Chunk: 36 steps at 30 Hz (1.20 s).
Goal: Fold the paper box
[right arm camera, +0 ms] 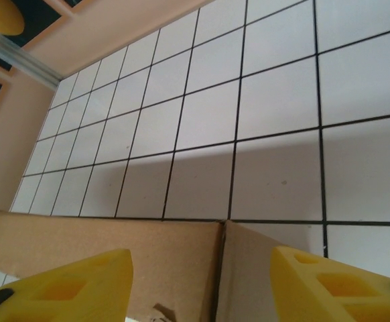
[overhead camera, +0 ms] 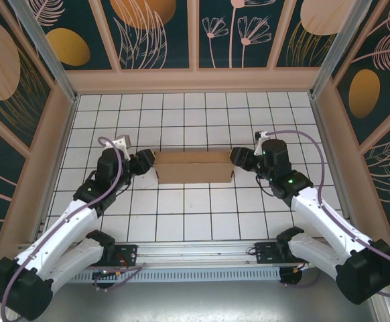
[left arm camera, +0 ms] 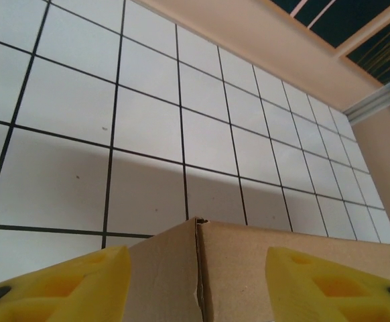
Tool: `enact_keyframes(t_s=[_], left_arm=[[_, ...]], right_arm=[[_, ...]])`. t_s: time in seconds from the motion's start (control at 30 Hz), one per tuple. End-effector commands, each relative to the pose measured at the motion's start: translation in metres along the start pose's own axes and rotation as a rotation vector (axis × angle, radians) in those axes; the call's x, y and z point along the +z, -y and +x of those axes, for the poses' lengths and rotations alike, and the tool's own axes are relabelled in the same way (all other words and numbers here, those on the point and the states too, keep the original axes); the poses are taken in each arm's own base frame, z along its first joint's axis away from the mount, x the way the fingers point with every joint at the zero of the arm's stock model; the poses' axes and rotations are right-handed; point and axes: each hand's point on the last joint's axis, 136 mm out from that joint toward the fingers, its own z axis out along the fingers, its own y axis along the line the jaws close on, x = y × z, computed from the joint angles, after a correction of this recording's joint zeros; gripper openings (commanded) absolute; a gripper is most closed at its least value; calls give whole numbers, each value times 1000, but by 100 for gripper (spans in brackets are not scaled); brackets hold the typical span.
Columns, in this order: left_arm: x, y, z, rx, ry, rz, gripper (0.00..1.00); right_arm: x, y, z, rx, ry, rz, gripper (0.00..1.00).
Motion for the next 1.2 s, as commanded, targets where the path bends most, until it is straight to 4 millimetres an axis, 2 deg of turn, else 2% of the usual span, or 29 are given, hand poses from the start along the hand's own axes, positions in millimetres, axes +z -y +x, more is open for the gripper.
enact_keyframes(t_s=[0.0,0.17,0.27,0.37,0.43,0.5,0.57,0.67,0.87,1.07,1.17], left_arm=[[7,14,4,4,-48,75,53],[15,24,24,-71,-115,179,50],[19,23,33,-101,-139,202,46],[22,22,44,-141,-163,232,41],[25,23,52,-167,-191,259,37],[25,25,53,-175,-191,278,35],[23,32,46,-171,-176,301,33],[18,48,27,-145,-131,346,32],[27,67,-18,-74,0,344,27],[44,74,-63,66,182,308,25],[54,76,-72,125,245,317,26]], right_arm=[[4,-7,9,25,-72,-39,57],[14,-2,25,56,-129,-46,52],[16,1,30,65,-133,-45,42],[18,3,35,76,-145,-53,36],[20,2,39,83,-162,-61,34],[21,-4,41,91,-178,-97,34],[20,-13,34,88,-168,-126,34],[17,-29,14,64,-126,-169,32],[26,-60,-43,-52,-11,-223,29],[43,-74,-93,-171,107,-239,28],[51,-65,-98,-216,167,-251,26]])
